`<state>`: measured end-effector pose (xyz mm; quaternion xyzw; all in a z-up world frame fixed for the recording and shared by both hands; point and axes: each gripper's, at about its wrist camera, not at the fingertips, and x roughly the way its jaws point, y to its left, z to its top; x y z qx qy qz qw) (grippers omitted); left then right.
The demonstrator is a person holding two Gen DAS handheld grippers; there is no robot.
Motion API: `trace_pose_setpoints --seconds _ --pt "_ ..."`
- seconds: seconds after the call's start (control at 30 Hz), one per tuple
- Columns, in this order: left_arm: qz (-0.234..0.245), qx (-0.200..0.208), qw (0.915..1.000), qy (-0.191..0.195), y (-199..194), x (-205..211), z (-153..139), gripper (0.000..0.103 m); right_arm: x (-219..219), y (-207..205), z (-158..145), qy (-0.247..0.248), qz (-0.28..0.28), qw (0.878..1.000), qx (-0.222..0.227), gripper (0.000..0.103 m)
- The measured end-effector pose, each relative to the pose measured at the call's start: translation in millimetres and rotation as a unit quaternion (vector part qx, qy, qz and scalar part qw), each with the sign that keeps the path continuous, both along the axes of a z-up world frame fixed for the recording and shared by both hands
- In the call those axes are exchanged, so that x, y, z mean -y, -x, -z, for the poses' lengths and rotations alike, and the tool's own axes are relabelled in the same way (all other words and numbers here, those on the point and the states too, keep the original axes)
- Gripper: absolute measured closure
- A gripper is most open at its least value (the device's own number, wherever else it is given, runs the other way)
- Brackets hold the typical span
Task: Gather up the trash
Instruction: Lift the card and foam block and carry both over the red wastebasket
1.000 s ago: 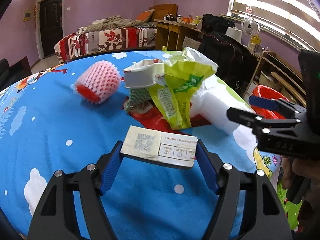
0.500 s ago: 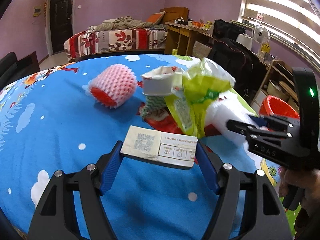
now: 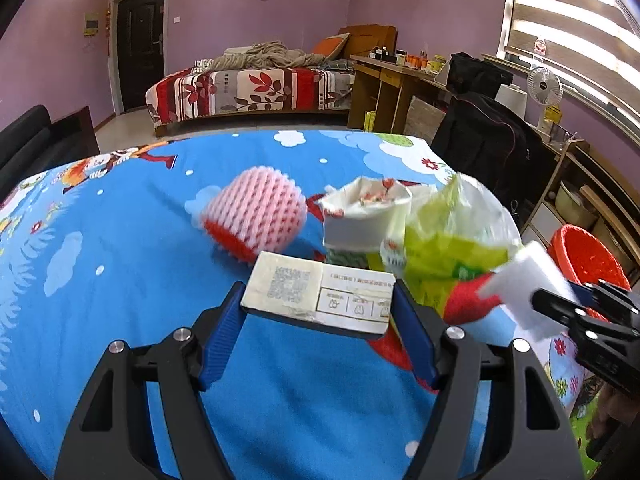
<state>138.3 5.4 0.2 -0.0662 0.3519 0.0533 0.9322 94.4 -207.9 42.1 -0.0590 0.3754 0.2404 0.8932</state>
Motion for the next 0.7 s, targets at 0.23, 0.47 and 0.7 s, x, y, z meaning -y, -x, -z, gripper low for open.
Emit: trace_pose_setpoints --seconds 0.23,0.47,0.7 --pt "0.019 0.007 0.9998 -0.006 -12 11 -10 0.033 25 10 -22 -0.007 0.020 0.999 0.024 0.068" --pt "0.061 0.014 0.9979 -0.015 -14 46 -19 0.033 55 18 -32 -0.020 0.048 0.998 0.035 0.068" --pt "0.104 0.017 0.9941 -0.023 -19 82 -25 0.033 81 23 -34 -0.027 0.072 0.996 0.037 0.068"
